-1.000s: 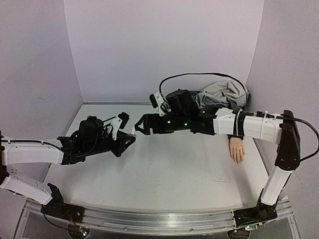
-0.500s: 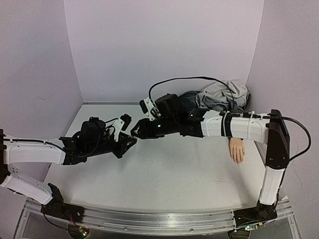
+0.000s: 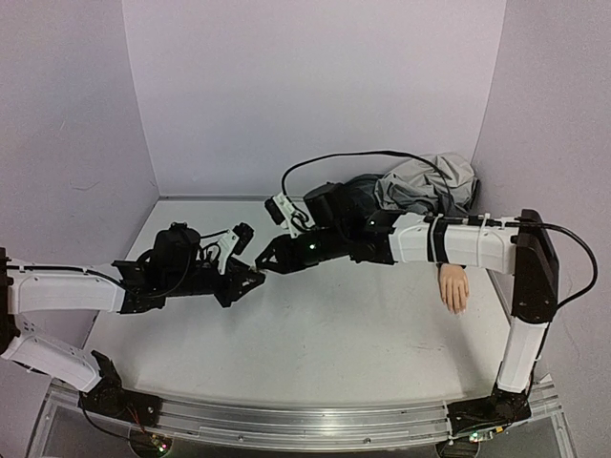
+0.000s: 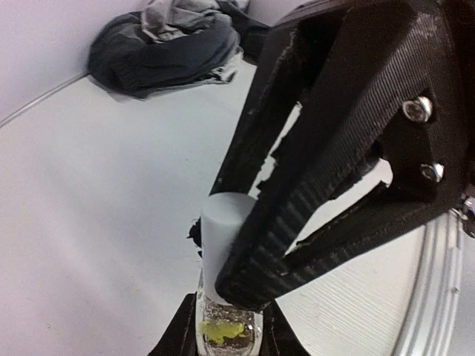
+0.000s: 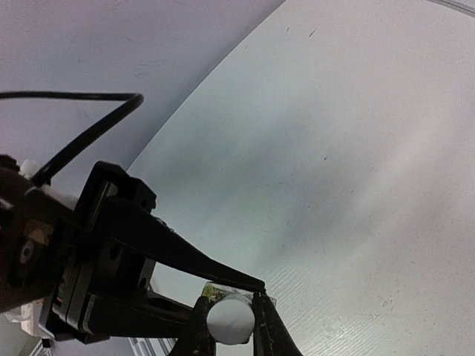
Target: Paint the nails
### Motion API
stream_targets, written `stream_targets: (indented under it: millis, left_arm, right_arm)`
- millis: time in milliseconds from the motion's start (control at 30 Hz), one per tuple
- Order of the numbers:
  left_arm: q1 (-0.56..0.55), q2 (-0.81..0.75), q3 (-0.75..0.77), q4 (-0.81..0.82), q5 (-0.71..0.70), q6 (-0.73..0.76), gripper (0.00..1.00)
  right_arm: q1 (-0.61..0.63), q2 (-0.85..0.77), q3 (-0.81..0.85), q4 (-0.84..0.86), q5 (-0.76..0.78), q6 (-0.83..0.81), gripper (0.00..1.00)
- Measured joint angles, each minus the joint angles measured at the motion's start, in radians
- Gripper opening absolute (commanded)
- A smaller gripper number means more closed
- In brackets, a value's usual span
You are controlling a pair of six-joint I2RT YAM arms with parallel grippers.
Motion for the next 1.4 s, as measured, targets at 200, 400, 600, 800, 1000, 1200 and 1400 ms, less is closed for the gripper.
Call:
stream_targets:
  millis: [200, 400, 600, 800, 1000, 1200, 1400]
  left_arm:
    - [0.072, 0.011, 0.012, -0.035, 0.499, -0.032, 0.00]
    - [0.089, 0.098, 0.084, -0.062, 1.000, -0.087, 0.00]
    - [0.074, 0.090, 0.087, -0.035, 1.075, -0.094, 0.00]
    - [0.069, -0.027, 0.050, -0.008, 0.655, -0.043, 0.00]
    - [0.045, -0.095, -0.003, 0.017, 0.163, -0.009, 0.00]
    - [-0.014, -0.094, -0.006, 0.019, -0.123, 0.032, 0.00]
    - [-0.036, -0.072, -0.006, 0.023, -0.226, 0.044, 0.00]
  right_arm:
    - [-0.024, -0.088, -0.126, 0.014, -0.294, -0.219, 0.00]
    - [-0.023, -0.137, -0.172, 0.017, -0.601, -0.357, 0.00]
    - [0.003, -0.173, -0.188, 0.037, -0.622, -0.397, 0.25]
    - [0.019, -0.202, -0.189, 0.056, -0.350, -0.343, 0.58]
    - [0.011, -0.205, -0.189, 0.053, -0.100, -0.208, 0.68]
    - [0.012, -0.172, -0.108, 0.038, 0.033, -0.051, 0.66]
    - [0.012, -0.072, 0.030, 0.043, 0.097, 0.044, 0.50]
